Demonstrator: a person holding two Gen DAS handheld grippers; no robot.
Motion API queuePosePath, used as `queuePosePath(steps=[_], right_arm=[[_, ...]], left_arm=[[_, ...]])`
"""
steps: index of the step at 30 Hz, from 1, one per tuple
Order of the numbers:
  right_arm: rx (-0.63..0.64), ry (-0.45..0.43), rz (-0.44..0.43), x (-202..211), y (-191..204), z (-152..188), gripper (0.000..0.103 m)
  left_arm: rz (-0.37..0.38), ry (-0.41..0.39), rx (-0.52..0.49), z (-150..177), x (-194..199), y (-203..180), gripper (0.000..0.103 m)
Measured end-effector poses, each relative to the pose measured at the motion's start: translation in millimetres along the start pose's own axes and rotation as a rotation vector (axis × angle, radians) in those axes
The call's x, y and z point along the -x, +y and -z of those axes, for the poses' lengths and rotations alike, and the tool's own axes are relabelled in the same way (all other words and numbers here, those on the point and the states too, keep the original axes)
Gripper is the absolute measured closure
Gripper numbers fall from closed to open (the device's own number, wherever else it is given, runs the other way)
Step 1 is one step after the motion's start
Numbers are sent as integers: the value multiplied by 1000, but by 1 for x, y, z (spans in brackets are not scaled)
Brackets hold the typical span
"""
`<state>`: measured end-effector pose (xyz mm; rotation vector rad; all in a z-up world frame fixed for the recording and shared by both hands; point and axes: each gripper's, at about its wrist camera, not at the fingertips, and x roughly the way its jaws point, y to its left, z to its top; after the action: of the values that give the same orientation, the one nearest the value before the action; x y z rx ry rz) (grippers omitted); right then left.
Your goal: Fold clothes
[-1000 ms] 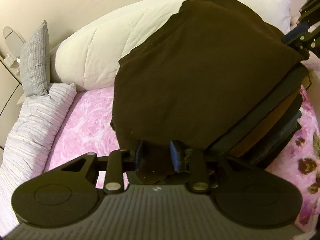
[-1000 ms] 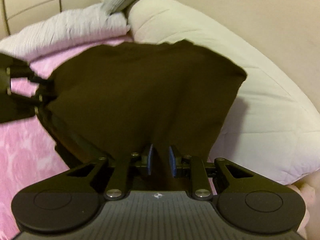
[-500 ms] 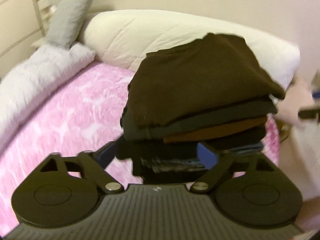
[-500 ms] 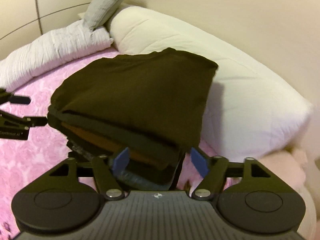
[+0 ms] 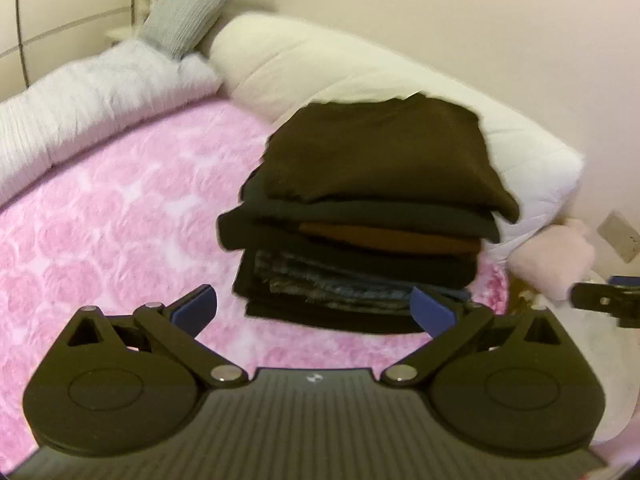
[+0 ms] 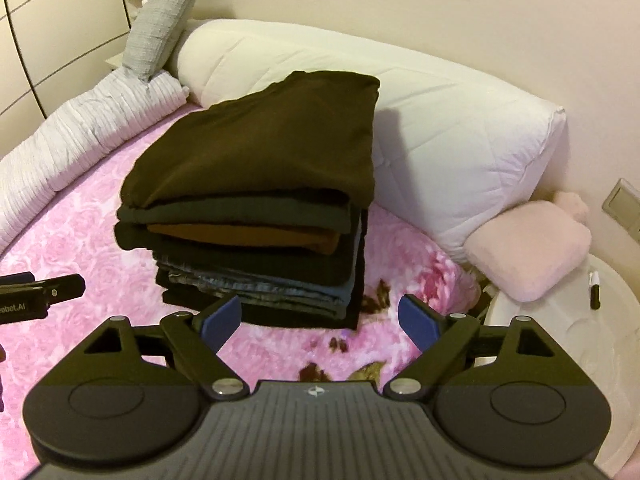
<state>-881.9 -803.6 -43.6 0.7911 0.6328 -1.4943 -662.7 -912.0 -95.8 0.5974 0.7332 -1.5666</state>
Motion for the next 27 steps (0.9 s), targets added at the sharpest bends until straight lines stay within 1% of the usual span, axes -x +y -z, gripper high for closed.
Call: queuePosePath(steps=[8, 12, 15, 21, 27], right_arm=[[-1, -6, -69, 27, -4, 29, 15], [-37, 24, -74, 36, -8, 44, 15], [-52, 34, -80, 47, -7, 52, 15], [-50, 11, -49, 75, 8, 59, 15], [-100, -10, 2, 91, 31, 68, 15]], left_arm=[[-16, -15, -4, 27, 44, -26, 1], [-26, 13, 8, 38, 59, -31, 1], [-26, 29, -27, 42, 67, -37, 1], [-17, 24, -84, 39, 81, -36, 1], [3, 19, -138, 45, 97, -12, 1]])
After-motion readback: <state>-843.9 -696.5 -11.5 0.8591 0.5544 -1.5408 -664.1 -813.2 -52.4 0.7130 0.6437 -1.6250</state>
